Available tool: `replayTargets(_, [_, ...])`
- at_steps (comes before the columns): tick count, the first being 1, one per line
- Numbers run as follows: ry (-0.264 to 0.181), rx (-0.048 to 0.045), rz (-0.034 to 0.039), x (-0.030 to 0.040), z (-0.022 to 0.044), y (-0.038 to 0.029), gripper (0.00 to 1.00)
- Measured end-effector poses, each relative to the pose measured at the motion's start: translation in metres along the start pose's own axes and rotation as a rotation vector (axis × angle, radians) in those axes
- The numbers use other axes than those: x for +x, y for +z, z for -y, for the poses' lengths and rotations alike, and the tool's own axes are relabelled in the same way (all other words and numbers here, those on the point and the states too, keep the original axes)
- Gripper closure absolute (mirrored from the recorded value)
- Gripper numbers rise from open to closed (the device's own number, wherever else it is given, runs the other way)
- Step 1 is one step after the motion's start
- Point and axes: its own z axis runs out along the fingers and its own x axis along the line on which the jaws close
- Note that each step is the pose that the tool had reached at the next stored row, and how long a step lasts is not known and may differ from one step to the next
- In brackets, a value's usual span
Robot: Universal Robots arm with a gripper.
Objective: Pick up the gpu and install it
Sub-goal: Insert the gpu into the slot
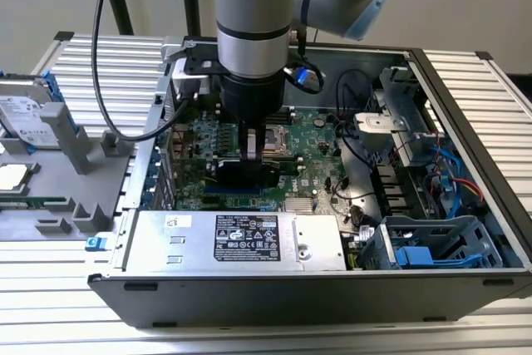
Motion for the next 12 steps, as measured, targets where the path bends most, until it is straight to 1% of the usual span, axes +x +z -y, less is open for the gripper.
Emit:
replayTargets(6, [0.0, 0.0014, 0.0022, 0.0011, -0.0016, 0.0011, 1.0])
replayTargets(12, [0.001, 0.0002, 0.0003, 0.0017, -0.0018, 0.0009, 1.0])
